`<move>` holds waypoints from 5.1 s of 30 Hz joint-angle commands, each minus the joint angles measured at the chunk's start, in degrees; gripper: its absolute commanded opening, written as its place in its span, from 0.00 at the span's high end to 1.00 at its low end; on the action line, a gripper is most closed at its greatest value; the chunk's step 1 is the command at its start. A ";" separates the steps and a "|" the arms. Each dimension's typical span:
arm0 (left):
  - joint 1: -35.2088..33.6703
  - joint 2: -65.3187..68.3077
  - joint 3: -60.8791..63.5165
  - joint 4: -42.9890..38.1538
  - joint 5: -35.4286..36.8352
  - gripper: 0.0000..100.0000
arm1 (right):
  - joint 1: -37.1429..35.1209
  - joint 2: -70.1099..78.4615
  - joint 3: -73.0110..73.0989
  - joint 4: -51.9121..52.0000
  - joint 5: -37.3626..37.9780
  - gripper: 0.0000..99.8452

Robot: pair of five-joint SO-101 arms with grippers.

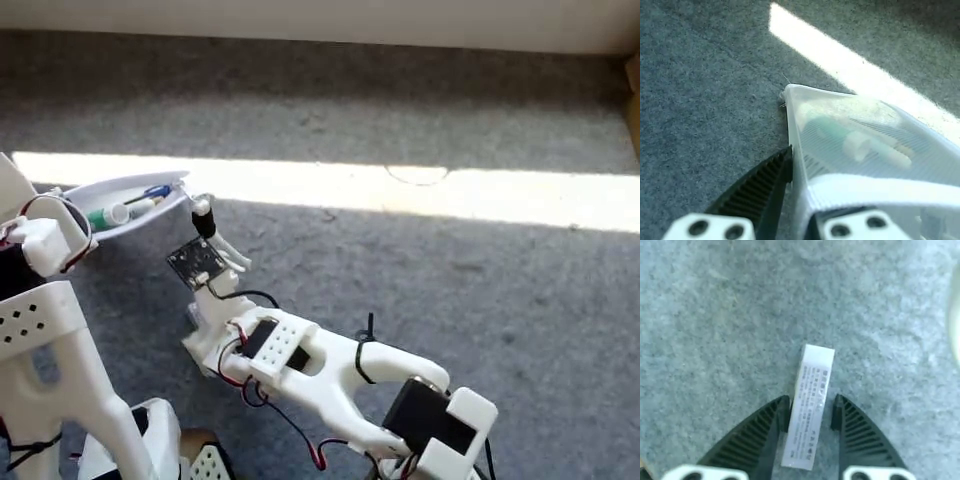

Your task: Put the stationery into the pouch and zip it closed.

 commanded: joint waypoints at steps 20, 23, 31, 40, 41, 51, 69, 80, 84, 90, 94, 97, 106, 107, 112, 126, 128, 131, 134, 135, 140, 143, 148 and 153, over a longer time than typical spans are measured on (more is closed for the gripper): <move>-0.57 -1.71 -3.30 -1.49 0.79 0.99 | 3.56 -21.23 -1.10 22.29 13.36 1.00; -0.57 -1.71 -3.30 -1.41 0.79 0.99 | 5.14 -25.27 -1.10 25.89 18.64 1.00; -0.57 -1.71 -3.30 -1.41 0.70 0.99 | 16.92 -34.33 -1.63 29.76 19.87 1.00; -0.48 -1.71 -3.30 -1.49 0.62 0.99 | 25.63 -34.33 -1.71 29.85 24.18 0.98; -0.48 -1.71 -3.30 -1.49 0.62 0.99 | 26.95 -34.33 -1.71 29.85 25.93 0.97; -0.48 -1.71 -3.30 -1.41 0.62 0.99 | 32.22 -30.46 -3.47 29.67 27.43 0.94; -0.48 -1.71 -3.30 -1.32 0.53 0.99 | 34.68 -2.51 -29.14 48.13 27.08 0.77; -0.48 -1.71 -3.30 -1.32 0.44 0.99 | 34.59 10.42 -36.53 48.31 27.34 0.77; -0.48 -1.71 -3.30 -1.32 0.44 0.99 | 34.59 13.67 -38.81 48.31 27.34 0.77; -0.48 -1.71 -3.30 -1.32 0.44 0.99 | 34.59 15.60 -38.99 48.40 27.34 0.81; -0.48 -1.71 -3.30 -1.23 0.44 0.99 | 34.59 16.66 -38.99 48.40 27.34 0.92; -0.48 -1.71 -3.30 -1.23 0.44 0.99 | 34.59 17.36 -38.99 48.40 28.66 0.94; 0.57 -1.71 -3.21 -1.23 0.35 0.99 | 31.87 8.13 -38.73 52.35 26.99 0.99; 1.19 -1.71 -3.21 -1.23 0.35 0.99 | 31.87 6.81 -38.64 51.74 26.90 0.99; 5.67 -1.71 -3.21 -1.23 -1.67 0.99 | 32.04 1.36 -36.53 49.10 23.30 0.99; 19.47 -1.71 -3.91 -1.23 -1.93 0.99 | 37.49 -15.34 -35.91 49.54 7.56 0.99; 21.67 -1.71 -4.00 -1.32 -1.93 0.99 | 38.64 -17.98 -35.91 49.54 5.63 0.99; 25.36 -1.71 -4.00 -1.32 -1.93 0.99 | 41.10 -21.58 -35.82 49.63 3.96 0.99; 28.18 -1.71 -4.00 -1.23 -1.93 0.99 | 43.03 -24.13 -35.82 49.63 3.96 0.99; 28.79 -1.71 -4.00 -1.23 -1.93 0.99 | 43.38 -24.92 -35.82 49.63 3.96 0.99; 29.49 -1.27 -3.38 -1.23 -1.85 0.99 | 43.12 -30.46 -32.75 49.19 3.96 0.99; 29.49 -1.27 -3.30 -1.23 -1.85 0.99 | 43.03 -35.82 -30.99 49.10 3.87 0.99; 29.49 -1.27 -2.59 -1.41 -1.85 0.99 | 43.03 -46.90 -28.35 49.10 -1.05 0.99; 29.49 -1.27 -1.80 -1.49 -1.93 0.99 | 43.03 -57.71 -22.55 44.09 -5.45 0.99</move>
